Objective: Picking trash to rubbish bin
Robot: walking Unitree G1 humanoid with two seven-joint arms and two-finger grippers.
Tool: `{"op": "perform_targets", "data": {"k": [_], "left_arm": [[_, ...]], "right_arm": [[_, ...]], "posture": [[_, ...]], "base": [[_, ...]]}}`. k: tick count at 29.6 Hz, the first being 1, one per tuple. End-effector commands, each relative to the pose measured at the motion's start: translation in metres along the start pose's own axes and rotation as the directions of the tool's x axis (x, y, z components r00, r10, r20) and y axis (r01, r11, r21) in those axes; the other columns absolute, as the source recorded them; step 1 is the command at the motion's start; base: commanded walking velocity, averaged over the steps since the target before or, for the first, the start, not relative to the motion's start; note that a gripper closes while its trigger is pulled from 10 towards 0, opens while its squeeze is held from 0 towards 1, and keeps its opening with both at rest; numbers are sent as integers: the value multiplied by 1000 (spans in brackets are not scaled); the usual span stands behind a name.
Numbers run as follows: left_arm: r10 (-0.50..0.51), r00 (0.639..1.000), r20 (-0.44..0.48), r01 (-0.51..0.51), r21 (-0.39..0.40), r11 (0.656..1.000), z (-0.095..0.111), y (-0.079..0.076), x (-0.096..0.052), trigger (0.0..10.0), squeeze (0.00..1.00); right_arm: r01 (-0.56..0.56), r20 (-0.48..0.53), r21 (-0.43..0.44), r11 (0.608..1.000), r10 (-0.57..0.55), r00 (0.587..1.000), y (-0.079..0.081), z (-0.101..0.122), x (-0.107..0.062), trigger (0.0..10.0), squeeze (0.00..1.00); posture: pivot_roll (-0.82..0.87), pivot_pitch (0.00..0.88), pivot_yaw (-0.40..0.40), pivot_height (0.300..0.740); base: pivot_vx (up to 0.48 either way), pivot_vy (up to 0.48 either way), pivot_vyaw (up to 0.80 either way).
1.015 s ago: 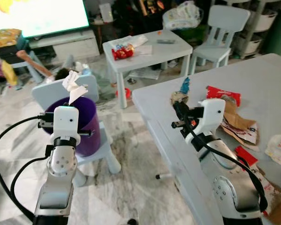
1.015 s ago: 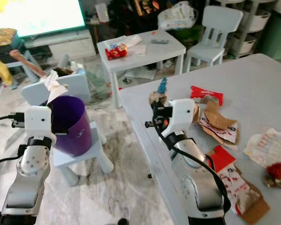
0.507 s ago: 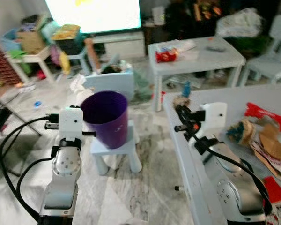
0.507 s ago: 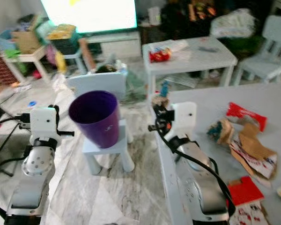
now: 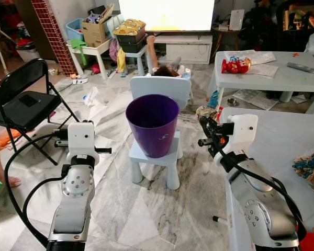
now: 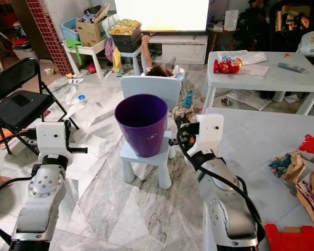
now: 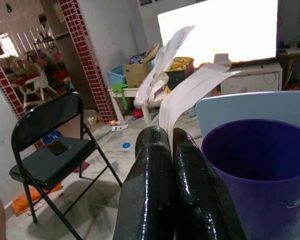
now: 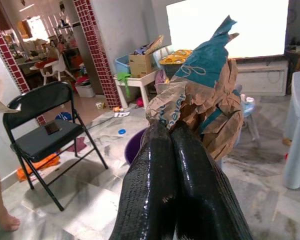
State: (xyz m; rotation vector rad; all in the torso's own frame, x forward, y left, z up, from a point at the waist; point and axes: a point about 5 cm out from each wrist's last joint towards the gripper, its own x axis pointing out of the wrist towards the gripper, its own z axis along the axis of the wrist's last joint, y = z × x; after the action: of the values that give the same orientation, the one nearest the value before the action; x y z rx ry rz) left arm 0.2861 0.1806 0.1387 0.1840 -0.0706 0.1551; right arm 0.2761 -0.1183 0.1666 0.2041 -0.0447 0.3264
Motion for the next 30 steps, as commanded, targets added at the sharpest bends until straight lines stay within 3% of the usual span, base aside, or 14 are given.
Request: {"op": "perform_targets", "data": {"k": [1, 25, 30], "left_arm": [[-4, 1000, 2, 4, -1, 1000, 3, 2, 2, 0, 0], [-18, 1000, -9, 18, -16, 1000, 1, 0, 3, 0, 0], [-18, 1000, 9, 18, -15, 1000, 3, 0, 3, 0, 0]], "right_arm": [[-21, 9, -1, 1000, 21, 1000, 3, 4, 1, 0, 0], [-27, 4, -8, 1000, 27, 1000, 1, 5, 1, 0, 0], [-29, 3, -10, 1000, 29, 1000, 1, 5, 1, 0, 0]], "posture": [[68, 30, 23, 740], [62, 26, 16, 740], [62, 23, 15, 740]], "base": [[0, 349, 0], [0, 478, 0], [0, 0, 0]]}}
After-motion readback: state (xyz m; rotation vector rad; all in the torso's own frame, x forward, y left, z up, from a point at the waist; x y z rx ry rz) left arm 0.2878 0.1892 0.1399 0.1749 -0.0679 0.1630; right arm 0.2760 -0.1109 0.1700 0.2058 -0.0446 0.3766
